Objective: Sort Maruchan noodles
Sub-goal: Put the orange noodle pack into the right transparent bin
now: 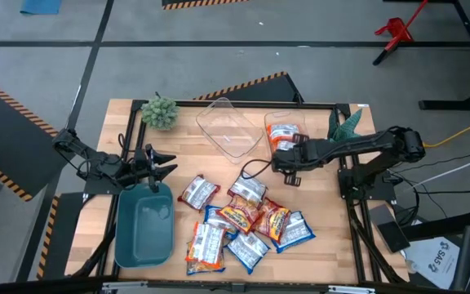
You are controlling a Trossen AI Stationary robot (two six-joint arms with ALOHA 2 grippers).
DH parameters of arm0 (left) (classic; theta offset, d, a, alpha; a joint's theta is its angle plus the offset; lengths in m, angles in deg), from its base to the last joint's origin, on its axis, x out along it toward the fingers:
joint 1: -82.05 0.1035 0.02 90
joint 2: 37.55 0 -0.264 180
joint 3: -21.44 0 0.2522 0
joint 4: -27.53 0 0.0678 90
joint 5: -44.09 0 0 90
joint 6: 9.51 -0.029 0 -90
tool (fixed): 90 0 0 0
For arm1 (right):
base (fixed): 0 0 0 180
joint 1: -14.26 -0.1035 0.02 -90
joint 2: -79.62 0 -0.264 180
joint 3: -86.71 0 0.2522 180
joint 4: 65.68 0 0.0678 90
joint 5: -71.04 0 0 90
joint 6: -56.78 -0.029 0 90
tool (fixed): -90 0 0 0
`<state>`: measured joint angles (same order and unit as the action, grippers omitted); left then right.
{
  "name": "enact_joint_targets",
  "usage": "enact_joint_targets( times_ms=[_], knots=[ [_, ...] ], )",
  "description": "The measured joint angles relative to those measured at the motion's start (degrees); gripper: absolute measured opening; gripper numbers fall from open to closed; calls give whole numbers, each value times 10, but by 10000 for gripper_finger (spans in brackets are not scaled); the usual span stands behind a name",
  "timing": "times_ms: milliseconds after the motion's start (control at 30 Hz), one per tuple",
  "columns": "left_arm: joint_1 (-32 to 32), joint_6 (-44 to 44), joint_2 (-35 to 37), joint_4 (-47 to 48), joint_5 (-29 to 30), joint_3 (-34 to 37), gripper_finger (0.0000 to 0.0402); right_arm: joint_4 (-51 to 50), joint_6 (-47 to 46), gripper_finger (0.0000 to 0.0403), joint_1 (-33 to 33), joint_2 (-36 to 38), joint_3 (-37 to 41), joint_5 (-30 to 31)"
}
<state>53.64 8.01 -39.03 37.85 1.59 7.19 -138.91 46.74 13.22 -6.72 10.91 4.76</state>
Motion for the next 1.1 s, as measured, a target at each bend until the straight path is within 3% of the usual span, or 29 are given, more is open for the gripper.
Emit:
enact_joint_targets(
  times_ms=[100,300,667,933,1100],
  knots=[
    [0,0,0,0,0,0,185,1,5,42,0,0,-5,8],
    [0,0,0,0,0,0,185,35,17,64,0,0,15,-49],
    [0,1,0,0,0,0,185,90,15,60,51,1,65,-70],
    [0,1,0,0,0,0,185,99,19,60,80,1,65,-104],
    [0,8,0,0,0,0,185,83,27,60,78,0,25,-82]
  ],
)
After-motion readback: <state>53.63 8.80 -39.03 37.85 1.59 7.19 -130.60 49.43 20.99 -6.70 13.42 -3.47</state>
